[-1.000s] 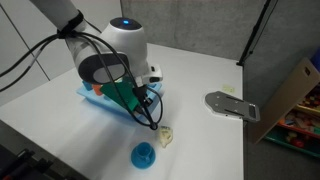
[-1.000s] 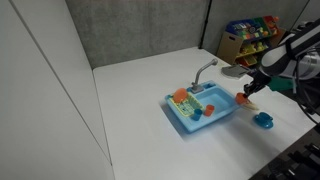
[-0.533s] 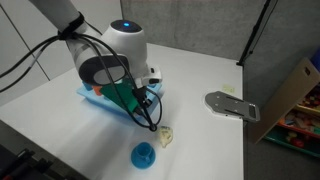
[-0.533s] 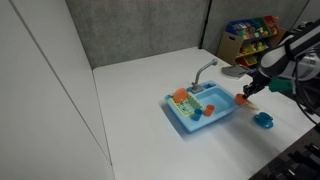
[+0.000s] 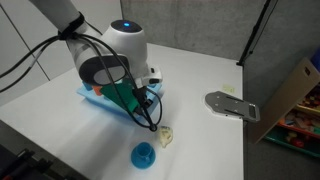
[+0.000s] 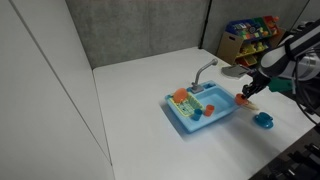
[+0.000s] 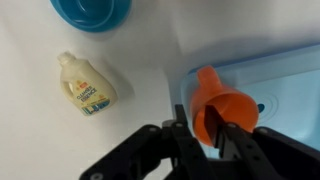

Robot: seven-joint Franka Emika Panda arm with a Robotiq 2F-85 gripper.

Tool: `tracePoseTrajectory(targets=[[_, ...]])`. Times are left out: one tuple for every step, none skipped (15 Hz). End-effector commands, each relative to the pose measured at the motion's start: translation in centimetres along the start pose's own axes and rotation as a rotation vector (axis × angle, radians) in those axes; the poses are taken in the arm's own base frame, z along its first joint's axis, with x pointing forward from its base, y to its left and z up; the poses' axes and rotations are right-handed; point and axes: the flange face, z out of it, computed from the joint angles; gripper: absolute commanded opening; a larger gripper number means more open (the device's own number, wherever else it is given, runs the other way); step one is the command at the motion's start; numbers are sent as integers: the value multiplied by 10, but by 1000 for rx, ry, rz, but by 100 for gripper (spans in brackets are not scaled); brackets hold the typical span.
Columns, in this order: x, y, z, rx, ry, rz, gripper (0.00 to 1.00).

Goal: Put the orange mug on the right corner of the sink

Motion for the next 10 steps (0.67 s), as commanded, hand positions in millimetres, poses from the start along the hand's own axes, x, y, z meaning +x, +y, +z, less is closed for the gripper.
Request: tracePoseTrajectory(targets=[[4,2,-2,-3,15,0,60],[4,2,-3,-2,15,0,68],[3,2,-4,0,15,-1,75],[3,2,-6,1,17,-2,84],[2,2,-10,-1,18,-1,90],[2,2,-13,-3,22,1,98],[1,3,-19,-9,28,3,100],[0,4,-26,-16,39,8,100],[0,5,-30,-18,46,7,100],[-1,6,-38,-22,58,11,100]])
